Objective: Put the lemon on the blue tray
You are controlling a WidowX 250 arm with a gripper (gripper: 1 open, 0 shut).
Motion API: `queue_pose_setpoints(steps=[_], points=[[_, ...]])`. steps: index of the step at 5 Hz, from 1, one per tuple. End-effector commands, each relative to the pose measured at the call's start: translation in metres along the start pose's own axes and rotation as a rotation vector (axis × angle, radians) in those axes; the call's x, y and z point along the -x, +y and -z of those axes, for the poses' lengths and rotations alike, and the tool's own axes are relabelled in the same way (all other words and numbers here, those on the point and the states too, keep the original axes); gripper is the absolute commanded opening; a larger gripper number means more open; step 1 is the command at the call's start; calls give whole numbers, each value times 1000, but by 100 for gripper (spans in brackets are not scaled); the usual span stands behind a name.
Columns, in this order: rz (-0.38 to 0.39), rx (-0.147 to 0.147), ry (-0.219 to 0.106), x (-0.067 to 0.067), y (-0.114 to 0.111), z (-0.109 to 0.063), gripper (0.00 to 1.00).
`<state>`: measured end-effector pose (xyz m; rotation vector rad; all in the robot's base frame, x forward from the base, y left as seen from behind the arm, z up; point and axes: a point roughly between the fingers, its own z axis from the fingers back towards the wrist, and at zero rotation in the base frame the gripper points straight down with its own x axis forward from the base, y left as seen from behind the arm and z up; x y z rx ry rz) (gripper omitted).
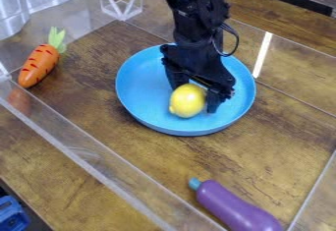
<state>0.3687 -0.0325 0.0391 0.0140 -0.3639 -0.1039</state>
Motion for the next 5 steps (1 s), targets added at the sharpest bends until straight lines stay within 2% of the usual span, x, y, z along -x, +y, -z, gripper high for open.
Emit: queue_pose_setpoints(steps=[1, 5], points=[[-23, 0, -74, -21, 8, -18, 100], [-30, -14, -56, -25, 7, 3, 100]])
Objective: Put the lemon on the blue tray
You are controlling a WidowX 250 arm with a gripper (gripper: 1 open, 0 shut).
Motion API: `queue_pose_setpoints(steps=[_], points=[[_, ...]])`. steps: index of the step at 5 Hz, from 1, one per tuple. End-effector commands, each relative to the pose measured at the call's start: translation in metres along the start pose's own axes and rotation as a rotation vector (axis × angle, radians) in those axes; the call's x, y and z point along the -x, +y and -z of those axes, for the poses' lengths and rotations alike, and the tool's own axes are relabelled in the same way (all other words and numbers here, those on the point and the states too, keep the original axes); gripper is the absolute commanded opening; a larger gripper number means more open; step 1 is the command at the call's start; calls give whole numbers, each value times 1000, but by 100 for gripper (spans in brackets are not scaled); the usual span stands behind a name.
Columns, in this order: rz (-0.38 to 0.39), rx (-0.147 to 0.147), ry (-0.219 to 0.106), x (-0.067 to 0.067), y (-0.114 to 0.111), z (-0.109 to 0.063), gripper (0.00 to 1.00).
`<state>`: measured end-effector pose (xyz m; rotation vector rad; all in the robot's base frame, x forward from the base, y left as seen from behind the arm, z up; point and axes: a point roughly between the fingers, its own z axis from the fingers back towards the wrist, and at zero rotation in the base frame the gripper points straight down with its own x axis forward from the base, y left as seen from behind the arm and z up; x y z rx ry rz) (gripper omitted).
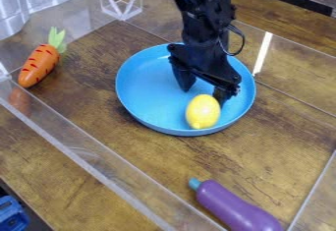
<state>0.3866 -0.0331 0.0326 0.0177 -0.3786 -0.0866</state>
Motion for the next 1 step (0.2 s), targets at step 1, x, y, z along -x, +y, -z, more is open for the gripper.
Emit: queue_pose_setpoints(steps=[1], points=[[-14, -8, -35, -12, 5, -2, 100]])
